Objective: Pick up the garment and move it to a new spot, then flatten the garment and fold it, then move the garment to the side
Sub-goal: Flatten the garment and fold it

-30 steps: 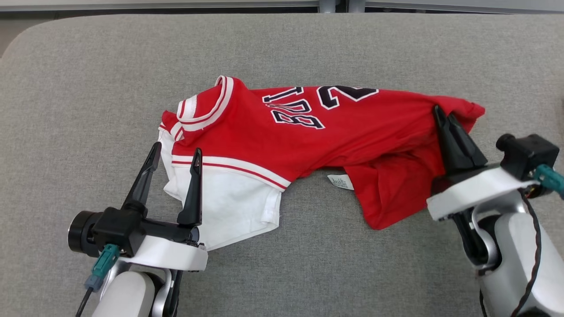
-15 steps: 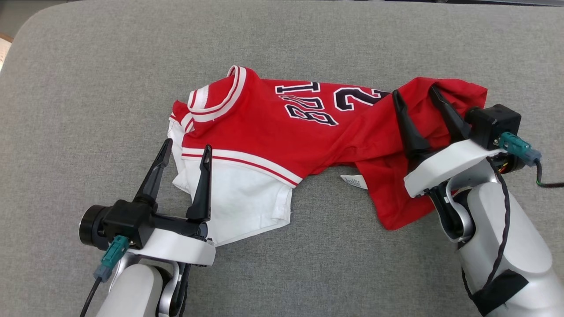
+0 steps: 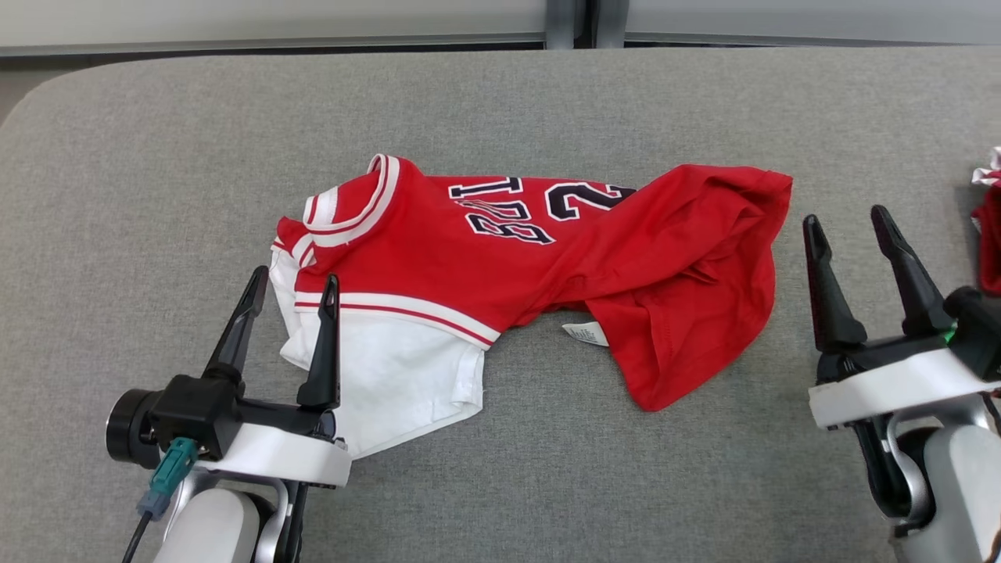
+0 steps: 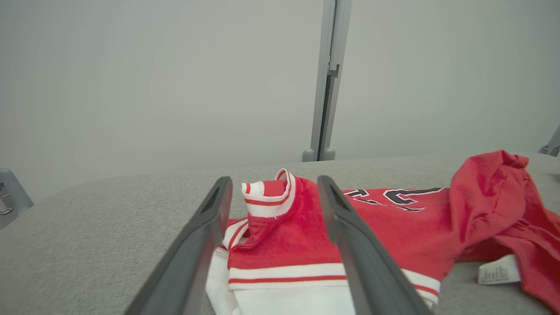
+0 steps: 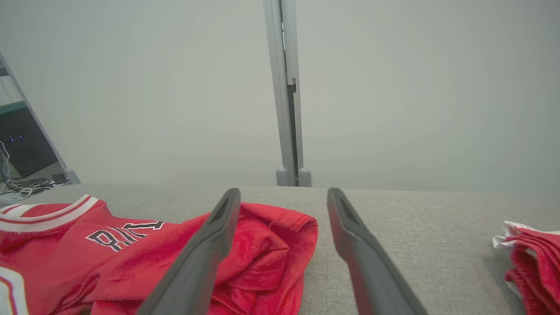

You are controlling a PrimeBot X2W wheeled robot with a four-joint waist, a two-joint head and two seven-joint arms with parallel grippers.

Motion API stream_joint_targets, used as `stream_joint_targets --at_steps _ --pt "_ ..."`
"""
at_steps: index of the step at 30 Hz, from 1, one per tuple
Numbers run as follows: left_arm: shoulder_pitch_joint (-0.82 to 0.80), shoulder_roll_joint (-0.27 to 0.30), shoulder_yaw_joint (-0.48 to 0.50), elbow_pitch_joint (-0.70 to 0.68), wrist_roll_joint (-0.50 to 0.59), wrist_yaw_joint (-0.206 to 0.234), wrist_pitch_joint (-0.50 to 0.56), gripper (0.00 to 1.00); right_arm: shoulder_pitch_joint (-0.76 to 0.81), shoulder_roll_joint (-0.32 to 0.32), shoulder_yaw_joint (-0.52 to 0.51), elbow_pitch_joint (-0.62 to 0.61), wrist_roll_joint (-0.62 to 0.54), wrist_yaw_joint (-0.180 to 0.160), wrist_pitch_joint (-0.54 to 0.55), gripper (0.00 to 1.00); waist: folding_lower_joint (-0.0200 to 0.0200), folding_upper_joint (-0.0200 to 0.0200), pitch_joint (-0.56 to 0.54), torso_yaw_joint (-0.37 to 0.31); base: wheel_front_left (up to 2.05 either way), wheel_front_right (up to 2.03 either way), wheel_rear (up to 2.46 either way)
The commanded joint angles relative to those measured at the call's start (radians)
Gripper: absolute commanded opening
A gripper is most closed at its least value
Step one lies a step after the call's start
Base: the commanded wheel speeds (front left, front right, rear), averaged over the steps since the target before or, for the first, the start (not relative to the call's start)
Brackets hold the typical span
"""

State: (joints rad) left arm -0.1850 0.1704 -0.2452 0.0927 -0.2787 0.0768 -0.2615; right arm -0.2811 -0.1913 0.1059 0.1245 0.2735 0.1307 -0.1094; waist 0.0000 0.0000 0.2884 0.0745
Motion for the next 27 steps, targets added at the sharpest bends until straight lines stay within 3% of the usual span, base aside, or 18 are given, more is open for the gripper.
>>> stream_joint_targets --at_steps 1,12,27 --pt "0.009 0.007 0.005 -0.004 0.003 0.005 -0.004 1.0 0.027 0.0 -0.014 -0.021 -0.011 0.0 0.011 1.0 0.0 0.0 -0.017 -0.014 0.0 0.0 0.0" --pt "0.082 0.03 0.007 -0.006 -0.006 0.021 0.007 1.0 0.225 0.057 -0.067 -0.181 -0.048 0.0 0.097 1.0 0.0 0.0 -0.092 -0.05 0.0 0.0 0.0" --pt "0.098 0.045 -0.003 -0.032 -0.008 0.031 0.021 1.0 0.251 0.072 -0.067 -0.222 -0.051 0.0 0.125 1.0 0.0 0.0 -0.095 -0.054 0.0 0.0 0.0"
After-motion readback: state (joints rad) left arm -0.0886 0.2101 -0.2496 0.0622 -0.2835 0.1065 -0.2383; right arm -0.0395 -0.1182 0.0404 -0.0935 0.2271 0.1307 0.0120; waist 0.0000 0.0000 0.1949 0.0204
